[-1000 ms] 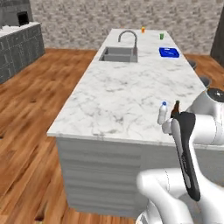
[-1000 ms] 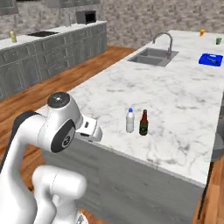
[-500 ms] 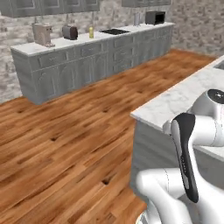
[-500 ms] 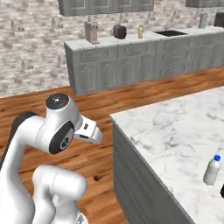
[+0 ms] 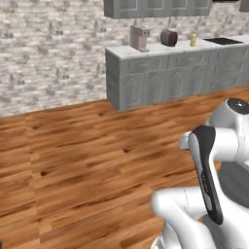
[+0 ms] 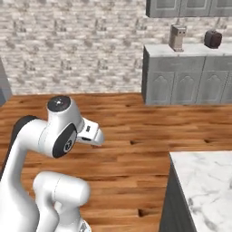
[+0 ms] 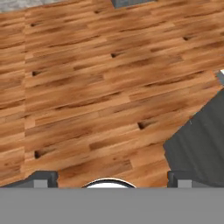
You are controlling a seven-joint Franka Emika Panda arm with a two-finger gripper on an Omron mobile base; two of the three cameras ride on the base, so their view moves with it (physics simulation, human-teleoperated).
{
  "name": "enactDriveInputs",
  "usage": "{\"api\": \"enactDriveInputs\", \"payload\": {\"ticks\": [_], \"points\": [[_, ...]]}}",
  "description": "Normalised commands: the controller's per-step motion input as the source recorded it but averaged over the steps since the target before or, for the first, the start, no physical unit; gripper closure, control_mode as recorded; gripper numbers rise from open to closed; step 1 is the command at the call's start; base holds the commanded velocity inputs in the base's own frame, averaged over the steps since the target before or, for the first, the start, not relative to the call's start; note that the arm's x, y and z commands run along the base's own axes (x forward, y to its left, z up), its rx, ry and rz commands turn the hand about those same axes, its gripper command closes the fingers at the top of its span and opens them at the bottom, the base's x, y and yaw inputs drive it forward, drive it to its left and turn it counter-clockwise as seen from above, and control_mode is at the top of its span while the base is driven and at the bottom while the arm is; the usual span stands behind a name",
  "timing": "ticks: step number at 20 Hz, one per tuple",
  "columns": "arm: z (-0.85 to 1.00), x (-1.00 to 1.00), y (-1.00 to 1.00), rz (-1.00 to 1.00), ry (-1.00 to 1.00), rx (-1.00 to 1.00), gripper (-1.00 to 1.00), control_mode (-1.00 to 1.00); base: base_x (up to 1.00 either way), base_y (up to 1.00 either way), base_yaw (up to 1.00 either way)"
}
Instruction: Place the drinks on the dining counter in a tight cluster.
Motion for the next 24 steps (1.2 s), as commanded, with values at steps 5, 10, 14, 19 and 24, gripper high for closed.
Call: {"api": "enactDriveInputs", "payload": {"ticks": [5, 10, 14, 19, 24], "points": [[0.0, 0.0, 0.0, 0.0, 0.0, 0.0, -1.0, 1.0, 1.0, -0.03, 0.01], [0.0, 0.0, 0.0, 0.0, 0.0, 0.0, -1.0, 1.0, 1.0, -0.33, -0.08], [0.0, 0.0, 0.0, 0.0, 0.0, 0.0, -1.0, 1.0, 1.0, -0.31, -0.24], [0.0, 0.0, 0.0, 0.0, 0.0, 0.0, -1.0, 1.0, 1.0, -0.04, -0.38], [0.0, 0.0, 0.0, 0.0, 0.0, 0.0, -1.0, 1.0, 1.0, 0.0, -0.47]]}}
